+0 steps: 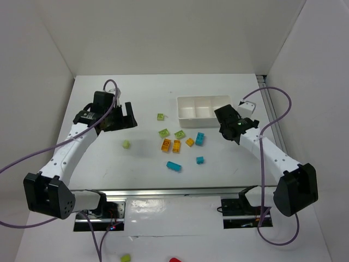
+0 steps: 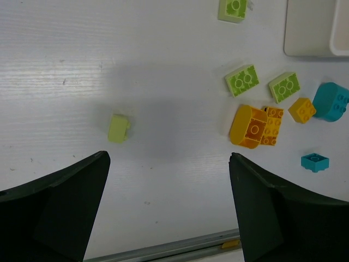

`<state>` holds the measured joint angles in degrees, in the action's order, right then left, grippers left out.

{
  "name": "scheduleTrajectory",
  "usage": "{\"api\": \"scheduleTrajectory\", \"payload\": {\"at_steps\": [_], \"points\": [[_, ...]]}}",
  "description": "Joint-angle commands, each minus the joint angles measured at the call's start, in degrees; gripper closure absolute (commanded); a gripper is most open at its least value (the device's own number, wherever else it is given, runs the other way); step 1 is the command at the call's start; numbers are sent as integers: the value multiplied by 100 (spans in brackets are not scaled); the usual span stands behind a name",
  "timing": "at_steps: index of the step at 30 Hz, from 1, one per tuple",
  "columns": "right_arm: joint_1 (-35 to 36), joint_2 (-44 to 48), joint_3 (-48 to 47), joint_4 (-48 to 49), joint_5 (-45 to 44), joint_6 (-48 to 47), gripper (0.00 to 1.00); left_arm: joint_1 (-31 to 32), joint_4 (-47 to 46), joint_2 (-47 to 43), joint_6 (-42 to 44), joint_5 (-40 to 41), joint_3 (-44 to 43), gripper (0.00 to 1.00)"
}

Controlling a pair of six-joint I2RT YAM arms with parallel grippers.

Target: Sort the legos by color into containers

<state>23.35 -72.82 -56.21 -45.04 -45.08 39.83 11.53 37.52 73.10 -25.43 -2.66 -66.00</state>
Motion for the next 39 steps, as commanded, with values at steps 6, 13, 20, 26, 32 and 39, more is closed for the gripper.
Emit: {"api": "scheduleTrajectory", "payload": {"at_steps": [6, 13, 20, 26, 32, 39], "points": [[187, -382, -93, 207, 307, 559, 13, 95, 36, 240, 65, 450, -309, 0], [977, -199, 414, 808, 1780, -361, 0, 148, 107, 301, 170, 450, -309, 0], [1821, 92, 1216, 1725, 3250, -564, 0, 148, 159, 301, 170, 441, -203, 0], [2094, -434, 1217, 2033, 3313, -915, 0, 201, 98, 547, 117, 336, -203, 0], [2147, -892, 1156, 2156, 3199, -969, 13, 253, 98, 600, 117, 336, -256, 0], [2147, -1059, 1156, 2271, 3198, -907, 40, 253, 98, 653, 117, 336, -256, 0]]}}
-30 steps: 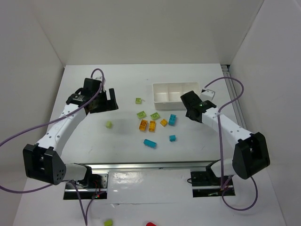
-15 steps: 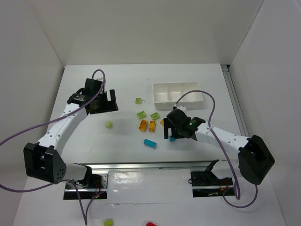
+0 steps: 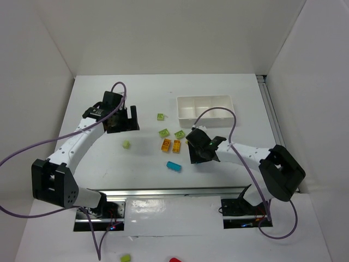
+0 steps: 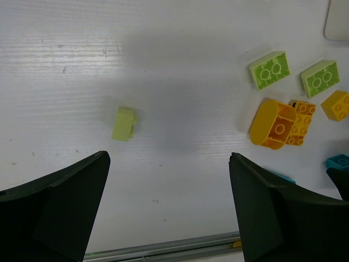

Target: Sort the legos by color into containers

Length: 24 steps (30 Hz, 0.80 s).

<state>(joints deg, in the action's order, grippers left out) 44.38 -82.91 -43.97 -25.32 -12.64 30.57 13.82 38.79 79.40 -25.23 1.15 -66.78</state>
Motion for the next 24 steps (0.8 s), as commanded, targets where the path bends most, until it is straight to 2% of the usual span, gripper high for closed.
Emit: {"api": "scheduleTrajectory", "payload": {"at_steps": [1, 5, 10, 12, 18, 24], "points": [[44, -49, -68, 300, -45, 19, 47, 24, -29, 23, 98, -44, -177, 0], [44, -49, -322, -16, -184, 19, 57, 24, -29, 76, 98, 8, -177, 0], [-131, 346, -1409, -946, -800, -174, 57, 24, -29, 76, 150, 8, -308, 0], [-490, 399, -1772, -1062, -941, -322, 57, 24, -29, 76, 150, 8, -309, 0], [-1667, -294, -3072, -808, -696, -552, 57, 24, -29, 190, 98, 184, -423, 0], [-2292, -1568, -4154, -334, -591, -701, 57, 24, 76, 296, 45, 184, -537, 0]]}}
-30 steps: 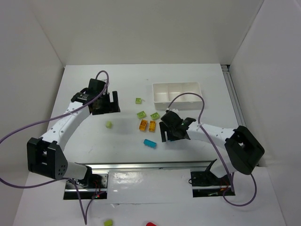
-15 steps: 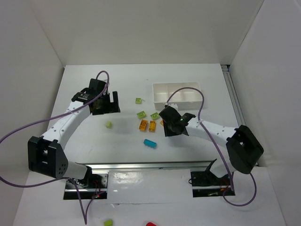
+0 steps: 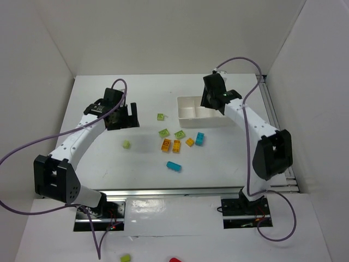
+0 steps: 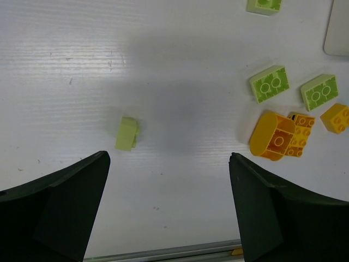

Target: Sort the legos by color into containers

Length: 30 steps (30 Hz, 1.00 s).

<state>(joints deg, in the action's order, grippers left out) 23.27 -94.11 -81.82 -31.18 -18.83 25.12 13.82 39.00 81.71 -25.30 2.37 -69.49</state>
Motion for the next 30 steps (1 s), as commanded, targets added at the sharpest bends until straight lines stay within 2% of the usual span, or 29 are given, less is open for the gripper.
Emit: {"api": "scheduleTrajectory", "payload": {"at_steps": [1, 4, 6, 7, 9, 12, 15, 19, 20, 22, 25, 30], "points": [[-234, -729, -457, 322, 28, -209, 57, 24, 55, 64, 51, 62, -266, 0], [-392, -1074, -756, 498, 194, -210, 56, 24, 116, 64, 104, 123, -319, 0], [-393, -1320, -914, 595, 257, -210, 50, 24, 168, 64, 104, 175, -319, 0], [-393, -1382, -984, 595, 309, -262, 42, 24, 169, 64, 104, 176, -319, 0], [-393, -1435, -1099, 526, 197, -262, 17, 24, 169, 117, 104, 176, -319, 0], [-279, -1050, -863, 612, 125, -315, 15, 76, 169, 117, 104, 176, -371, 0], [-130, -488, -555, 490, 72, -315, 21, 77, 169, 117, 156, 176, -372, 0], [361, 356, 724, 245, 11, 18, 21, 77, 222, 170, 157, 176, -425, 0], [458, 506, 938, 174, -76, 262, 13, 77, 222, 170, 157, 176, -425, 0], [634, 893, 1588, 121, -129, 545, 6, 77, 222, 170, 157, 229, -477, 0], [802, 1131, 2247, 234, 115, 985, 4, 77, 222, 222, 157, 229, -477, 0], [925, 895, 2566, 665, 239, 1276, 8, 77, 222, 284, 210, 229, -477, 0]]}}
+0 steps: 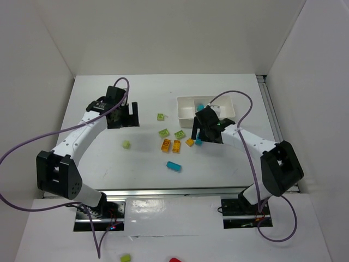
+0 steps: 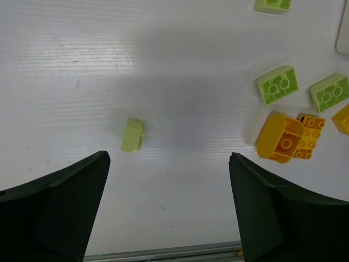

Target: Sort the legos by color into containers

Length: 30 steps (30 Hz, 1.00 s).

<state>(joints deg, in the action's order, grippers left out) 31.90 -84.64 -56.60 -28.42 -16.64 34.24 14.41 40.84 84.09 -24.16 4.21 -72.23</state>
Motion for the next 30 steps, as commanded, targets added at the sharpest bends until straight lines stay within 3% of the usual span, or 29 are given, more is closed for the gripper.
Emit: {"api": "scheduleTrajectory", "payload": {"at_steps": [1, 6, 9, 12, 13, 17, 24, 30], "points": [[62, -218, 44, 460, 21, 364, 9, 18, 38, 46, 96, 45, -204, 0], [62, -728, -123, 794, -41, 250, 13, 18, 38, -77, 96, 45, -81, 0], [62, -1071, -281, 795, -111, 197, 21, 70, 38, -130, 96, 45, -28, 0], [62, -1125, -282, 795, -164, 259, 34, 70, 38, -130, 96, 45, -28, 0], [62, -1125, -282, 795, -216, 328, 45, 70, 38, -130, 96, 45, -28, 0], [62, -600, -342, 400, -392, 382, 67, 70, 38, -130, 96, 45, -28, 0], [176, 482, -790, -462, -840, 250, 69, 70, -14, -25, 96, 45, -28, 0], [-254, -181, -1669, -94, -850, -364, 69, 70, -15, -25, 96, 45, -28, 0]]}}
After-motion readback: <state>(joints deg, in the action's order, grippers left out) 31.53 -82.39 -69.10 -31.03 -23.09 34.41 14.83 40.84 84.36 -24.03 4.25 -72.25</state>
